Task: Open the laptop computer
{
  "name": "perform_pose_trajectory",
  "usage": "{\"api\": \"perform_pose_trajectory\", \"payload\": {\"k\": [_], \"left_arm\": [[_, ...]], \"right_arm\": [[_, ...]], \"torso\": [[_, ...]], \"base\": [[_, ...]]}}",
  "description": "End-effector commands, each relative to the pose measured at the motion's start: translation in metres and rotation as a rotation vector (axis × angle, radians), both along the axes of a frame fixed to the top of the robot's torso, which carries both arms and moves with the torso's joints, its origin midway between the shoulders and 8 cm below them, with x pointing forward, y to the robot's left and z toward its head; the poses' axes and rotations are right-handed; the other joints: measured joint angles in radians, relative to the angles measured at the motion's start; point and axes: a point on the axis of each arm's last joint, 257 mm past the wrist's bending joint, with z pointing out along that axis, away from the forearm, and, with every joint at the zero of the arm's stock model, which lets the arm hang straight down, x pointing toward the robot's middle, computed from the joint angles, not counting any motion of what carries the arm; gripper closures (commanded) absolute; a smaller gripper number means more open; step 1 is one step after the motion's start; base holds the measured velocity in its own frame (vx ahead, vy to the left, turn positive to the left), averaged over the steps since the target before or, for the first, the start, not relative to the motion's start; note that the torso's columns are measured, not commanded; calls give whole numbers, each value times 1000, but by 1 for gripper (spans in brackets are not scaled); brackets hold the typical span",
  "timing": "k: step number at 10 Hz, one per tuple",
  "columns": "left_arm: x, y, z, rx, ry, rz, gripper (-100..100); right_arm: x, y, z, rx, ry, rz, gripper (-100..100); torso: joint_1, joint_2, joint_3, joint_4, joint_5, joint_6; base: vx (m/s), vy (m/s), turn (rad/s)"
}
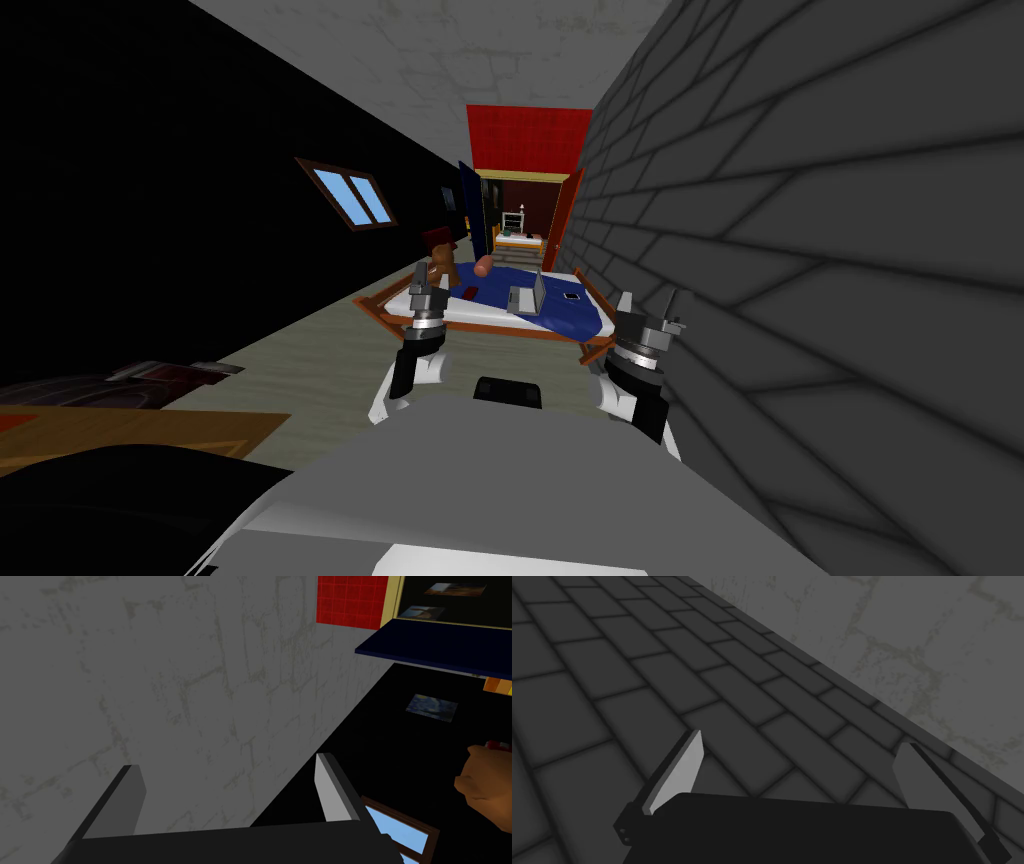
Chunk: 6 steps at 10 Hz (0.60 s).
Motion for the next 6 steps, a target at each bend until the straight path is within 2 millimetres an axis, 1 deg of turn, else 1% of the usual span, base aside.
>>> {"api": "perform_pose_trajectory", "payload": {"k": [1,3,6], "left_arm": [[0,0,0,0,0,0,0],[0,0,0,0,0,0,0],[0,0,0,0,0,0,0]], "right_arm": [[0,0,0,0,0,0,0],[0,0,0,0,0,0,0],[0,0,0,0,0,0,0]], "torso": [[0,40,-82,41,0,0],[0,175,-351,176,0,0],[0,396,-792,396,0,0]], "base": [[0,0,0],[0,0,0],[0,0,0]]}}
